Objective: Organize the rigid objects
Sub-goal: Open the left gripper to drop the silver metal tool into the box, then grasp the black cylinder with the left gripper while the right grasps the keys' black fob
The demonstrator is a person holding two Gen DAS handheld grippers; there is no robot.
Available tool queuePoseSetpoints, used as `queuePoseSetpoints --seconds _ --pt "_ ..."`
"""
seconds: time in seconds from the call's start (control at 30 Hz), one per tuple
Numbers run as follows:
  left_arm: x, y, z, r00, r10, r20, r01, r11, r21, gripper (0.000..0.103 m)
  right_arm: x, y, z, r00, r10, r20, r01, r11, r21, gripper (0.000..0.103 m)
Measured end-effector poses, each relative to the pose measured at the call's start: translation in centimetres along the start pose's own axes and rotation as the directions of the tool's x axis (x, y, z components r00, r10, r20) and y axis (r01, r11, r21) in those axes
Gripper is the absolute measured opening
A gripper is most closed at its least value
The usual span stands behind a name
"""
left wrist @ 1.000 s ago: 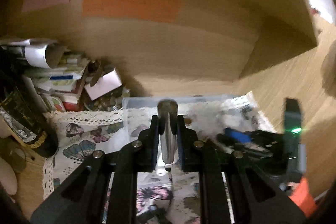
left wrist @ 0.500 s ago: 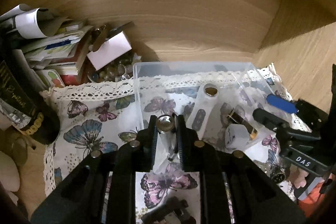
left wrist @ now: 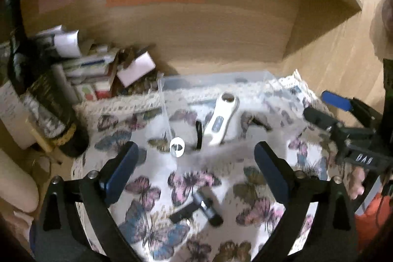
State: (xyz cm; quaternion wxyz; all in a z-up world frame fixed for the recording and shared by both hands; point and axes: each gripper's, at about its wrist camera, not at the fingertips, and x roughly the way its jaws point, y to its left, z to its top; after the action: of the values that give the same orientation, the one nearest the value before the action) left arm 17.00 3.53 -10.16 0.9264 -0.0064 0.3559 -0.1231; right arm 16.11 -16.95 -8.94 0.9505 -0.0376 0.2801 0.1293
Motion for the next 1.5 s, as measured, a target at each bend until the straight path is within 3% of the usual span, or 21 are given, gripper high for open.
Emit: queuePoseSetpoints --seconds 0.3,0.47,0.53,0.63,0.8,0.83,1.07,1.2,1.27,1.5 --pt "3.0 0.6 -5.5 0.982 -0.023 -0.188 0.009 0.997 -0.074 0.096 -1.1 -0.8 -5.1 0.996 -0.038 -0.083 0.043 0.998 0.05 0.083" --pt "2.0 0.0 -7.6 0.985 -0.009 -0.175 -0.006 0.996 -0.085 0.096 -1.1 -1.8 -8.8 0.983 -0.048 -0.179 0.07 0.991 0.117 0.082" --pt "1.7 -0.2 -8.3 0.985 -0.024 -0.173 0.007 0.995 -0.102 0.095 -0.9 -2.3 -10.0 0.977 -0.044 -0.21 0.076 0.986 0.149 0.077" --pt "1.9 -0.5 -9.1 0.979 -0.033 -0.201 0.01 0.993 -0.115 0.078 -0.6 -2.6 -11.1 0.967 -0.033 -0.251 0.077 0.983 0.166 0.066" --pt "3.2 -0.8 -9.6 0.965 -0.089 -0.245 0.056 0.989 -0.137 0.068 0.4 -2.1 -11.7 0.961 0.003 -0.276 0.043 0.986 0.159 0.051" --pt "3.5 -0.9 -9.7 0.962 -0.098 -0.254 0.063 0.987 -0.145 0.061 0.6 -1.9 -11.7 0.961 0.006 -0.277 0.04 0.987 0.157 0.05" --pt "4.7 -1.3 -8.5 0.964 -0.085 -0.253 0.043 0.985 -0.168 0.051 1.1 -1.7 -11.7 0.966 -0.002 -0.258 0.043 0.987 0.154 0.045" --pt "5.5 -2.4 -7.8 0.961 -0.077 -0.264 0.042 0.99 -0.138 0.036 1.3 -1.8 -11.6 0.967 0.0 -0.255 0.044 0.985 0.167 0.031" --pt "6.1 -3.0 -7.7 0.962 -0.044 -0.27 0.016 0.994 -0.106 0.026 1.2 -1.9 -11.6 0.968 0.013 -0.25 0.033 0.984 0.178 0.031" --pt "6.5 -3.0 -7.7 0.965 -0.029 -0.26 0.01 0.997 -0.075 0.018 0.3 -1.9 -11.2 0.973 0.027 -0.228 0.014 0.984 0.179 0.031"
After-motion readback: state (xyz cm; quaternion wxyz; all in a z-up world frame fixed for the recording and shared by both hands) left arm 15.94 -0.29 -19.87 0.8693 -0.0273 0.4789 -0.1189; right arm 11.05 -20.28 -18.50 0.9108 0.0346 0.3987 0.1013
